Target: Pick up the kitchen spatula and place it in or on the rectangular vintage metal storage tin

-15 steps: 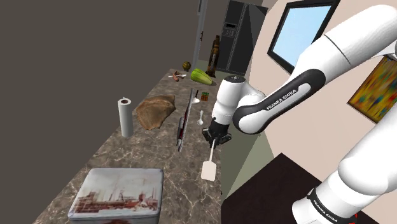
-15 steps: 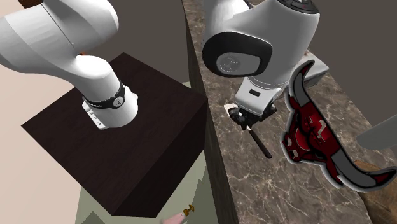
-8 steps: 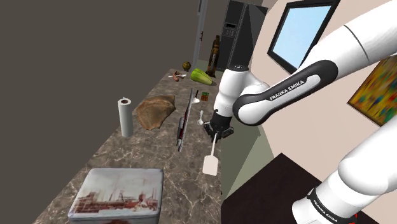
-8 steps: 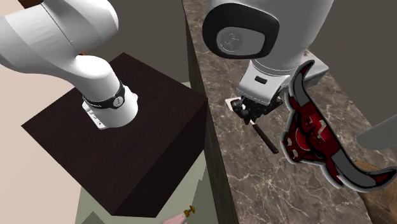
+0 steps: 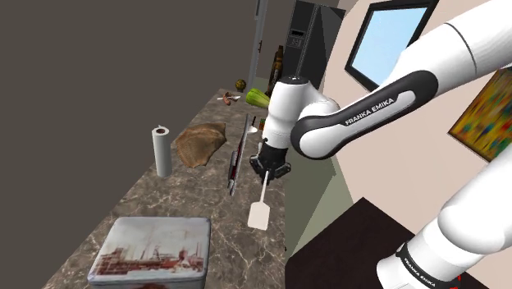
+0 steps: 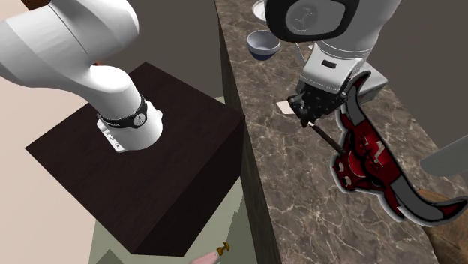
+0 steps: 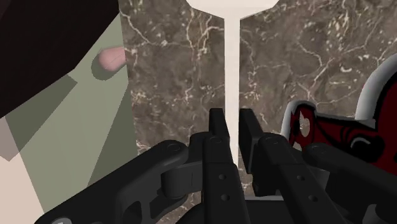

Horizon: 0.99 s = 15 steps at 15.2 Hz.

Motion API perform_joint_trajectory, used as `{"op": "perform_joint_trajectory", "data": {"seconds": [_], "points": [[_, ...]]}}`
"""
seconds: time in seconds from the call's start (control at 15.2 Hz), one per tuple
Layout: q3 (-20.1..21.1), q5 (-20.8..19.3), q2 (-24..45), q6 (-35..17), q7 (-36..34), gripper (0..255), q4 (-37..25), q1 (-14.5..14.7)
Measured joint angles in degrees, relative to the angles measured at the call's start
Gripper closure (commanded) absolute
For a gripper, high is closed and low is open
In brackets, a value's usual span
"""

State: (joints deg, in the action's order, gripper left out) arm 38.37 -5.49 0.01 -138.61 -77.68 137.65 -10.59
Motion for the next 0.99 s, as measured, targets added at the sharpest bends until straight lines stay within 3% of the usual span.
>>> {"op": "perform_joint_trajectory", "data": {"seconds": [0.46,0.99], "points": [[2.7,-8.4,9.6,4.7,-13.7,255,-10.7,5.8],[1.3,-17.9,24.1,13.1,-26.4,255,-28.9,17.7]]}}
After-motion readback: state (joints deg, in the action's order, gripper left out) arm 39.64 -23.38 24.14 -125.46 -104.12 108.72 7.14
